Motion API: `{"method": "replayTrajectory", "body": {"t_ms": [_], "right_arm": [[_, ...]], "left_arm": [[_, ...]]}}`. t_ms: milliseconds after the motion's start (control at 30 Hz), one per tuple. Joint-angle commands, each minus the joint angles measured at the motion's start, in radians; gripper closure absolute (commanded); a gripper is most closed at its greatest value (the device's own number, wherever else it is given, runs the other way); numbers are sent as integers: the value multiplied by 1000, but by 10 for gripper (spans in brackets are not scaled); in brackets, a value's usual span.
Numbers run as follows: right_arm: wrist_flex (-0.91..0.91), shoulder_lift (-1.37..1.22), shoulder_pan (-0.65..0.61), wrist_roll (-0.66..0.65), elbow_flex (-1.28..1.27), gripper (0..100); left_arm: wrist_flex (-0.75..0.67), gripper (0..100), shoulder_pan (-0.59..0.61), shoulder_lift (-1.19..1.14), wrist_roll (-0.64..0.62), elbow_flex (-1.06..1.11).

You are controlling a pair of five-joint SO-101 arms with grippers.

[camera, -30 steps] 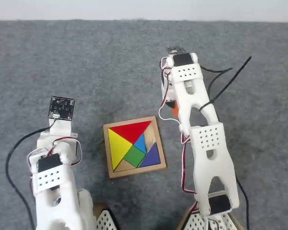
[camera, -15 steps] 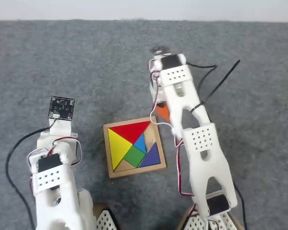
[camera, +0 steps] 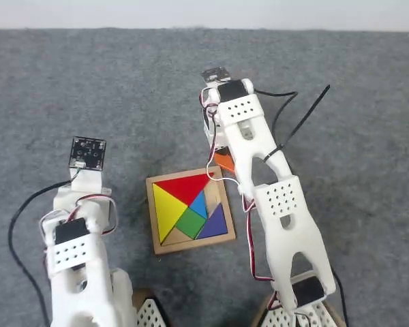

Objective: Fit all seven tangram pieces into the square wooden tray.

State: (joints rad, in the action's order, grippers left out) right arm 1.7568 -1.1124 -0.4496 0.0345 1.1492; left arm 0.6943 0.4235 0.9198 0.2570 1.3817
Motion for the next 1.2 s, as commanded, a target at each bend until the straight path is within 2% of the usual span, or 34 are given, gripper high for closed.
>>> {"method": "replayTrajectory", "body": {"t_ms": [0, 200, 367, 533, 633, 767, 900, 967, 1167], "right_arm": [[44, 120, 24, -17, 11, 989], [42, 311, 116, -17, -192, 990], [31, 456, 170, -17, -396, 990], [-47, 587, 259, -21, -575, 990], [-140, 677, 271, -77, -750, 990], [-398, 803, 272, -103, -1048, 987], [-619, 855, 242, -92, -1223, 989], [-654, 845, 220, -17, -1234, 989], [-766, 783, 193, 377, -1206, 990]], "left_arm": [[-26, 987, -80, 17, -149, -119], [-26, 987, -318, 11, -388, -255], [-26, 987, -511, -101, -502, -361], [-26, 987, -565, -505, -537, -602], [-23, 988, -582, -729, -532, -740], [-15, 988, -586, -947, -532, -895], [98, 988, -606, -1080, -531, -1053], [167, 988, -621, -1135, -531, -1139], [265, 988, -637, -1289, -529, -1356]]}}
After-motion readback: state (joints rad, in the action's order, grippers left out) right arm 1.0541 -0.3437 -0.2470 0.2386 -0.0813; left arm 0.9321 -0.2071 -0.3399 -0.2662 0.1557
